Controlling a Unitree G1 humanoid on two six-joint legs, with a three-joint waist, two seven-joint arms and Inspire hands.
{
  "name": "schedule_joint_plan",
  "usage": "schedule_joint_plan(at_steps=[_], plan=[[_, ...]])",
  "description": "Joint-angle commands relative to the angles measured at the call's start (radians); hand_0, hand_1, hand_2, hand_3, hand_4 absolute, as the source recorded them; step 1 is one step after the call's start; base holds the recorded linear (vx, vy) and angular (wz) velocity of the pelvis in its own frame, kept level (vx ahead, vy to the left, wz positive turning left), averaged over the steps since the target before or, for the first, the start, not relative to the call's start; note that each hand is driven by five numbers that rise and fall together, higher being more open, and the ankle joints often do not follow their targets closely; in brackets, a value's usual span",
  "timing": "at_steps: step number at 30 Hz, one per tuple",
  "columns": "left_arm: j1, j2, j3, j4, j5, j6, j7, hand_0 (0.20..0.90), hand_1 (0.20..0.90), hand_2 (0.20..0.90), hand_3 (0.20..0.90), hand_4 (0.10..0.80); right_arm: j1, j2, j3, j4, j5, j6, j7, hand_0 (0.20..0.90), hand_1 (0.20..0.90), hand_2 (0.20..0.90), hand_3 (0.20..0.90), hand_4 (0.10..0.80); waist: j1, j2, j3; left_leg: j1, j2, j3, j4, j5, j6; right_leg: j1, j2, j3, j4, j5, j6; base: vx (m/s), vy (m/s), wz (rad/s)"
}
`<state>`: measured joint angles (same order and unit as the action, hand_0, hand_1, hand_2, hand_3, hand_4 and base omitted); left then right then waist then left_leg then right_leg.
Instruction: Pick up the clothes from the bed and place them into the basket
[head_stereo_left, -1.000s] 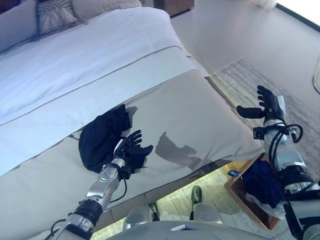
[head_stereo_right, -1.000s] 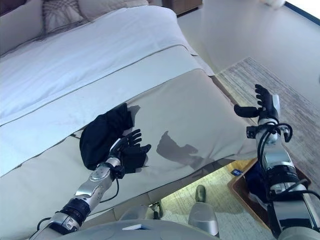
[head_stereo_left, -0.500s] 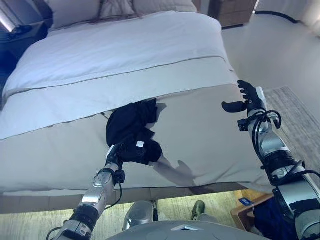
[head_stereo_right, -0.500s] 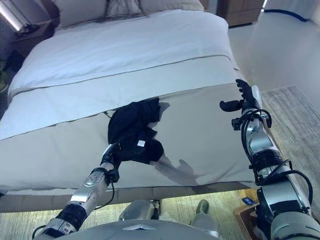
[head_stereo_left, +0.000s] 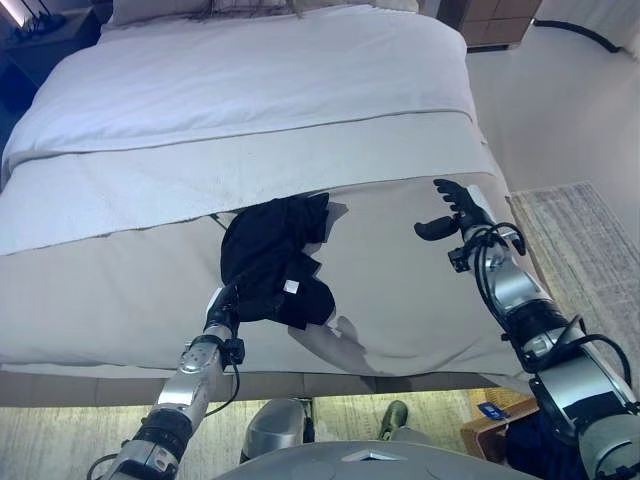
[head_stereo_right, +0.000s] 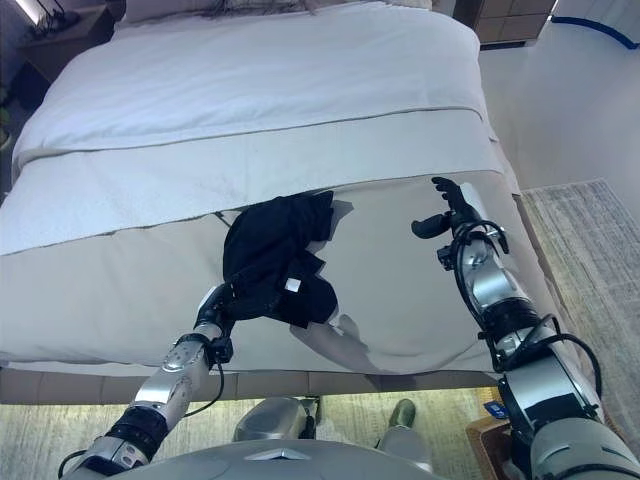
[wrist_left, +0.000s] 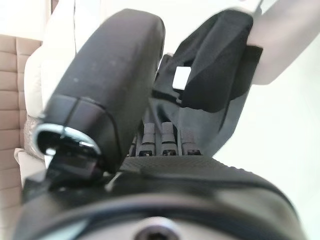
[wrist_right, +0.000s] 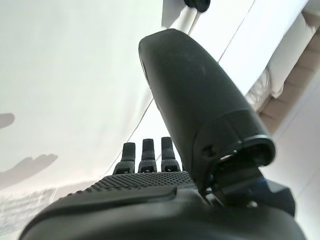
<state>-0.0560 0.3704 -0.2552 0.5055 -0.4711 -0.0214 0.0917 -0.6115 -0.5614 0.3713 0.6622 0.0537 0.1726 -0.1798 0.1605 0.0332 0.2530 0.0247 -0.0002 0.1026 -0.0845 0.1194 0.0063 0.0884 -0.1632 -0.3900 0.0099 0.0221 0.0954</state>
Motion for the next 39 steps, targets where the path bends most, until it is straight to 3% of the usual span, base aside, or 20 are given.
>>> schedule_joint_plan(at_steps=[1,3,5,8,13,14,20,29,35,39], plan=[[-0.043,0.083,0.025,-0.137,0.014,-0.075,0.006,0.9,0.9,0.9,0.9,0.8,-0.227,-0.026,0.044,-0.025,-0.027,-0.058,-0.025,0.9,0.9,0.9,0.9,0.8,0.043,-0.013,0.003,-0.034,-0.026,-0.02,0.161,-0.17,0.015,-0.128,-0.012,0.05,0.277,-0.085,-0.033,-0.039,-0.057,0.45],[-0.084,0.082,0.008,-0.144,0.001,-0.108,0.011,0.9,0.9,0.9,0.9,0.8,-0.27,-0.027,0.064,-0.032,-0.048,-0.052,-0.046,0.9,0.9,0.9,0.9,0.8,0.031,-0.007,0.052,-0.087,-0.035,-0.06,0.204,-0.182,0.016,-0.186,0.002,0.104,0.239,-0.083,-0.037,-0.136,-0.077,0.37],[-0.122,0.082,-0.011,-0.172,0.001,-0.129,0.026,0.9,0.9,0.9,0.9,0.8,-0.303,-0.038,0.069,-0.056,-0.044,-0.033,-0.056,0.9,0.9,0.9,0.9,0.8,0.032,-0.007,0.107,-0.193,-0.057,-0.085,0.31,-0.194,0.017,-0.224,0.022,0.136,0.256,-0.102,-0.061,-0.226,-0.107,0.77],[-0.187,0.065,-0.027,-0.184,0.004,-0.165,0.042,0.9,0.9,0.9,0.9,0.8,-0.397,-0.036,0.102,-0.031,-0.041,-0.034,-0.069,0.9,0.9,0.9,0.9,0.8,0.065,0.001,0.176,-0.288,-0.054,-0.082,0.371,-0.183,0.003,-0.273,0.003,0.085,0.322,-0.128,-0.075,-0.248,-0.097,0.58],[-0.194,0.066,-0.041,-0.24,-0.008,-0.187,0.038,0.9,0.9,0.9,0.9,0.8,-0.455,-0.025,0.128,0.024,-0.036,-0.033,-0.078,0.9,0.9,0.9,0.9,0.8,0.116,0.026,0.249,-0.36,-0.068,-0.143,0.432,-0.181,0.005,-0.336,-0.027,0.02,0.469,-0.19,-0.108,-0.022,-0.048,0.44],[-0.194,0.063,-0.047,-0.244,-0.012,-0.192,0.046,0.9,0.9,0.9,0.9,0.8,-0.464,-0.014,0.136,0.027,-0.034,-0.023,-0.084,0.9,0.9,0.9,0.9,0.8,0.124,0.027,0.263,-0.357,-0.073,-0.147,0.449,-0.208,0.001,-0.336,-0.036,0.023,0.499,-0.222,-0.102,0.097,0.016,0.62],[-0.185,0.056,-0.07,-0.277,-0.032,-0.2,0.066,0.9,0.9,0.9,0.9,0.8,-0.518,0.05,0.15,0.091,-0.076,0.007,-0.083,0.9,0.9,0.9,0.9,0.8,0.171,0.045,0.267,-0.439,-0.104,-0.18,0.489,-0.211,0.016,-0.418,-0.067,-0.015,0.596,-0.254,-0.112,0.049,0.038,0.31],[-0.152,0.066,-0.1,-0.392,-0.056,-0.218,0.074,0.9,0.9,0.9,0.9,0.8,-0.602,0.066,0.165,0.17,-0.062,0.025,-0.12,0.9,0.9,0.9,0.9,0.8,0.226,0.076,0.267,-0.597,-0.138,-0.196,0.574,-0.228,0.04,-0.569,-0.109,-0.058,0.746,-0.298,-0.121,0.015,0.06,0.22],[-0.129,0.071,-0.111,-0.441,-0.066,-0.221,0.103,0.9,0.9,0.9,0.9,0.8,-0.664,0.058,0.185,0.175,-0.077,0.039,-0.124,0.9,0.9,0.9,0.9,0.8,0.246,0.097,0.267,-0.68,-0.151,-0.184,0.635,-0.245,0.057,-0.653,-0.123,-0.066,0.841,-0.332,-0.131,0.027,0.088,0.12],[-0.107,0.078,-0.109,-0.457,-0.059,-0.226,0.112,0.9,0.9,0.9,0.9,0.8,-0.676,0.057,0.178,0.168,0.004,-0.003,-0.151,0.9,0.9,0.9,0.9,0.8,0.255,0.106,0.267,-0.725,-0.164,-0.184,0.678,-0.259,0.067,-0.698,-0.13,-0.061,0.891,-0.349,-0.133,0.009,0.017,0.02]])
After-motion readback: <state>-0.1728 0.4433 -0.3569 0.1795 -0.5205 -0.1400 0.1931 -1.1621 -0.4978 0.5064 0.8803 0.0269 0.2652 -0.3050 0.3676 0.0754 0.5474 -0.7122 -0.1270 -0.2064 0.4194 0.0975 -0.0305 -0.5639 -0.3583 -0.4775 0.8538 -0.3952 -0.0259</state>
